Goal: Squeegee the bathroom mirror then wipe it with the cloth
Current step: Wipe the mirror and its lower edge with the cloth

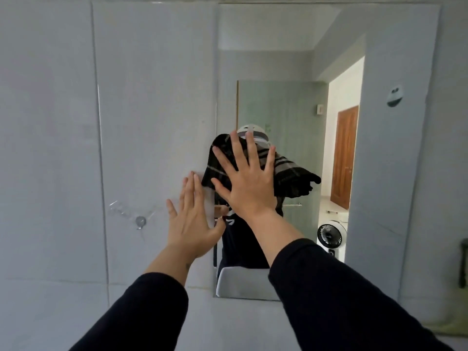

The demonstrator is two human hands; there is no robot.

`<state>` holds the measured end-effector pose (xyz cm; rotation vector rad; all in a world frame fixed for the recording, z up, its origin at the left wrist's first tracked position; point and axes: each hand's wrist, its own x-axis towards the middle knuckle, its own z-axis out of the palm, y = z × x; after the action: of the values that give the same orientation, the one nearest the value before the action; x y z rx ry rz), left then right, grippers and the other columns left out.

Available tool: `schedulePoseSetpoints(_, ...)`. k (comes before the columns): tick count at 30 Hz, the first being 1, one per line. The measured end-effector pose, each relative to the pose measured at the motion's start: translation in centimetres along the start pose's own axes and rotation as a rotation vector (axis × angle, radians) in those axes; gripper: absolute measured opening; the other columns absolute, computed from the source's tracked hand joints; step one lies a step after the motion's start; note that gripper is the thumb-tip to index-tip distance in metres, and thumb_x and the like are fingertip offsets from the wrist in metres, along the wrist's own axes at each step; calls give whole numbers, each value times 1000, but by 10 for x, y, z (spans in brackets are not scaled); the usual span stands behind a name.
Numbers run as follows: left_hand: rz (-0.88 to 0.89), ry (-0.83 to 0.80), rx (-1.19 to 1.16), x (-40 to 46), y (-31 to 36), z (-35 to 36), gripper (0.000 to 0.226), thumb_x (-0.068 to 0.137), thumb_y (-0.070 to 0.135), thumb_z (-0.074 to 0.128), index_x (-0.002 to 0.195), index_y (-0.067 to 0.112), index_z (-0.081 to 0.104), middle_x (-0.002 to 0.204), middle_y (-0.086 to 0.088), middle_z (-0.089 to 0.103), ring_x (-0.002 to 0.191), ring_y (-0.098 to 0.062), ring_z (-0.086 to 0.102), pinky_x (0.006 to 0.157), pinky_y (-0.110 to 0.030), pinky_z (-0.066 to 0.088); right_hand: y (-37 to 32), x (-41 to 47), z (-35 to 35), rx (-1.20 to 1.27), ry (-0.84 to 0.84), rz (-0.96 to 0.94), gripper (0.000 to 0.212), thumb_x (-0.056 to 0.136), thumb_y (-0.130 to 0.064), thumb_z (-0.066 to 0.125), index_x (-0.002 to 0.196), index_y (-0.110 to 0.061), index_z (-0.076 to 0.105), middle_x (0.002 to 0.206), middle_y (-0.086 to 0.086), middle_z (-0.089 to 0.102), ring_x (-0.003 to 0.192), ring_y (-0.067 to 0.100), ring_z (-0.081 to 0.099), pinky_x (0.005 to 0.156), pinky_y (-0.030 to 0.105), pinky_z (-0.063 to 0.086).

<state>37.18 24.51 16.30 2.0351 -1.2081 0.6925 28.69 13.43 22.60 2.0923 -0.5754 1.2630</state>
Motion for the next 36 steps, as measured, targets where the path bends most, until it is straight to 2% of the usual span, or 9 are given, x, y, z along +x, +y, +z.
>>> schedulePoseSetpoints(3, -11, -43, -11, -12, 1, 8, 102, 66, 58, 22, 145, 18, -28, 154, 6, -32, 142, -9, -27, 117, -58, -3, -1, -36, 12, -13, -25, -46, 66, 93, -59, 32, 151, -36, 11, 162, 5, 5, 148, 32, 3, 111, 67, 8)
schedulePoseSetpoints(7, 35, -23, -10, -17, 13, 15, 99, 74, 55, 31, 147, 21, -26, 156, 6, -30, 144, -11, -23, 116, -57, -3, 21, -51, 15, -14, -14, -80, 62, 93, -58, 34, 150, -39, 17, 161, 4, 11, 148, 29, 9, 113, 64, 9)
schedulePoseSetpoints(9, 54, 1, -22, -17, 24, 18, 99, 77, 51, 39, 147, 21, -24, 158, 5, -25, 146, -12, -19, 116, -58, -2, 37, -54, 11, -14, -10, -35, 61, 93, -57, 34, 150, -39, 17, 161, 3, 13, 148, 29, 10, 113, 63, 10)
schedulePoseSetpoints(14, 0, -10, -4, -18, 45, 27, 98, 80, 57, 37, 147, 19, -24, 155, 2, -31, 148, -22, -8, 116, -60, 1, 83, -70, 7, -30, 0, 80, 60, 94, -56, 34, 150, -40, 18, 160, 4, 14, 147, 31, 12, 112, 64, 11)
schedulePoseSetpoints(18, -43, 11, -16, -17, 55, 32, 98, 87, 55, 46, 148, 17, -20, 156, -5, -30, 148, -25, -3, 116, -57, 0, 132, -84, 5, -58, -5, 211, 59, 94, -56, 30, 149, -40, 18, 160, 6, 14, 147, 32, 12, 111, 65, 11)
schedulePoseSetpoints(23, -76, 49, -31, -15, 59, 38, 99, 87, 61, 46, 149, 16, -17, 156, -8, -30, 148, -23, -12, 116, -59, 2, 190, -110, 3, -80, 1, 346, 59, 93, -53, 34, 149, -38, 20, 160, 8, 14, 147, 33, 13, 110, 66, 11)
schedulePoseSetpoints(26, -93, 60, -72, -14, 65, 42, 103, 85, 67, 45, 149, 16, -16, 155, -6, -31, 147, -22, -17, 117, -55, 3, 212, -121, 3, -77, 10, 419, 59, 94, -52, 35, 149, -37, 21, 160, 9, 15, 146, 33, 13, 111, 66, 13)
schedulePoseSetpoints(32, -115, 77, -95, -14, 66, 48, 106, 82, 69, 47, 149, 19, -19, 154, 0, -34, 146, -21, -19, 115, -57, 20, 216, -157, 17, -51, 44, 449, 58, 94, -50, 36, 149, -35, 22, 159, 11, 18, 146, 34, 15, 111, 66, 15)
schedulePoseSetpoints(36, -116, 94, -112, -14, 67, 52, 108, 82, 71, 48, 148, 21, -20, 154, 2, -35, 146, -17, -21, 116, -56, 18, 208, -203, 34, -54, 34, 450, 58, 94, -50, 35, 149, -33, 24, 158, 13, 19, 146, 35, 15, 110, 66, 15)
